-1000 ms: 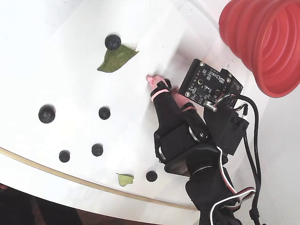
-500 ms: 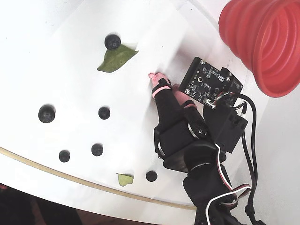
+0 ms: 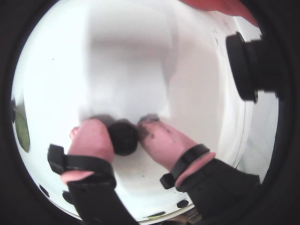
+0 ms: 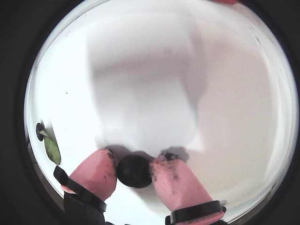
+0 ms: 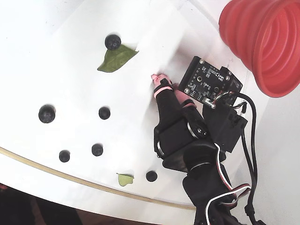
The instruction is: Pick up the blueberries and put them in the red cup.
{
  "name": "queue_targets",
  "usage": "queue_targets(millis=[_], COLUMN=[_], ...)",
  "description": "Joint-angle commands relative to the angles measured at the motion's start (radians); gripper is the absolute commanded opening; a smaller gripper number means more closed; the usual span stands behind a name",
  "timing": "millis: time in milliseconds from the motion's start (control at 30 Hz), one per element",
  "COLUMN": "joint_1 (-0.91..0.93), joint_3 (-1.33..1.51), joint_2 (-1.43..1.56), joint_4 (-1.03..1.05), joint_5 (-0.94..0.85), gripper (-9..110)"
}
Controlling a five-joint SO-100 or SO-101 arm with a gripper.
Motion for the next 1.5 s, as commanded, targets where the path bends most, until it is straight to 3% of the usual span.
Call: queue_targets(millis=[0,1000,1467], joint_1=[-0.009,-0.015,-0.012], joint_3=[0.023,0.101,0.155], joint_2=[0.023,0.259,0.485], joint_4=[-0.006,0.264,0.489], joint_5=[0.006,0.018,0.02], gripper=[13,11,11])
